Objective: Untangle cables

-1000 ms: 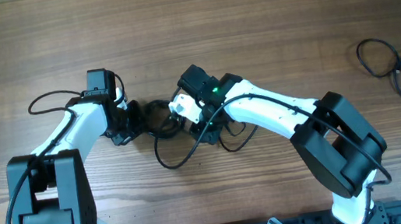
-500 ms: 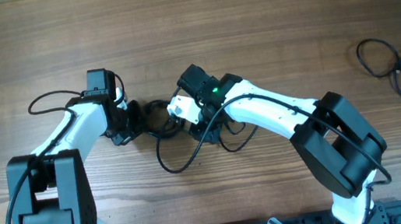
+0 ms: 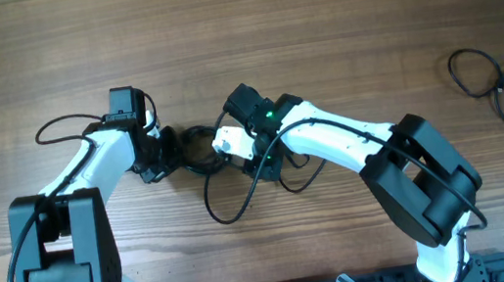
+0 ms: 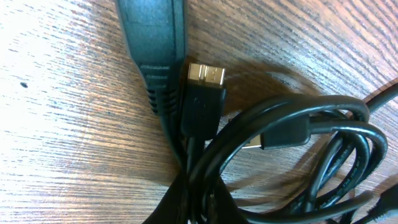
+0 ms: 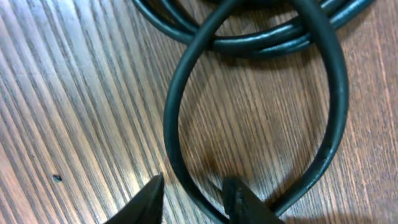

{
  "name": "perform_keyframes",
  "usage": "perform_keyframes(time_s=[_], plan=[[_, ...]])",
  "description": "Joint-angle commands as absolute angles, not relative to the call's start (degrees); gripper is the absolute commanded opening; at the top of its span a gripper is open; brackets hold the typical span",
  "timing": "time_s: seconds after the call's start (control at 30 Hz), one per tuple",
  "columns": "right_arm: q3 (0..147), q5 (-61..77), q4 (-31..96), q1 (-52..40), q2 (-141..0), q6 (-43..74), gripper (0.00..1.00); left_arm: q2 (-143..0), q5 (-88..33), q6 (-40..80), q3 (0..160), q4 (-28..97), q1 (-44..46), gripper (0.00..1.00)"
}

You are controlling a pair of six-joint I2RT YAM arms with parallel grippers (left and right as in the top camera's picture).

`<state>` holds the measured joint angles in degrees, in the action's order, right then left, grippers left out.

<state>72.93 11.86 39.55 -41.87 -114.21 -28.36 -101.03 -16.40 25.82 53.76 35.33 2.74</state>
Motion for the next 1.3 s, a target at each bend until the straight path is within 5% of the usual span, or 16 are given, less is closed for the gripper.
perform_keyframes(time_s=[0.0,0.33,0.53,0.6,0.67,0.73,0.93,1.07,1.27], plan=[[72.4,11.0,39.8,-42.0,-115.4,-28.5,0.04,-102.2,-13.6,26.2,52.3,34.4,2.9,0.07],[83.5,30.1,49.9,-42.0,-107.3,-7.0,0.04,-102.2,-13.6,26.2,52.3,34.0,2.9,0.08],[75.0,29.1,38.3,-43.4,-107.5,9.2,0.04,-102.2,-13.6,26.2,52.3,34.0,2.9,0.07],[71.5,25.7,34.5,-44.0,-107.6,12.1,0.15,-102.2,-13.6,26.2,52.3,34.0,2.9,0.07],[69.8,25.2,33.4,-44.0,-107.7,12.0,0.43,-102.2,-13.6,26.2,52.3,34.0,2.9,0.08],[69.5,22.0,33.4,-43.9,-107.7,11.2,0.50,-102.2,-13.6,26.2,52.3,34.0,2.9,0.08],[81.5,19.9,36.6,-41.9,-107.6,9.6,0.56,-102.2,-13.6,26.2,52.3,33.9,2.9,0.08],[81.4,6.2,32.0,-40.0,-107.8,17.0,0.56,-102.2,-13.6,26.2,52.3,33.9,2.9,0.07],[80.1,1.2,25.4,-40.0,-111.9,-1.5,0.56,-102.2,-13.6,26.2,52.3,33.9,2.9,0.07]])
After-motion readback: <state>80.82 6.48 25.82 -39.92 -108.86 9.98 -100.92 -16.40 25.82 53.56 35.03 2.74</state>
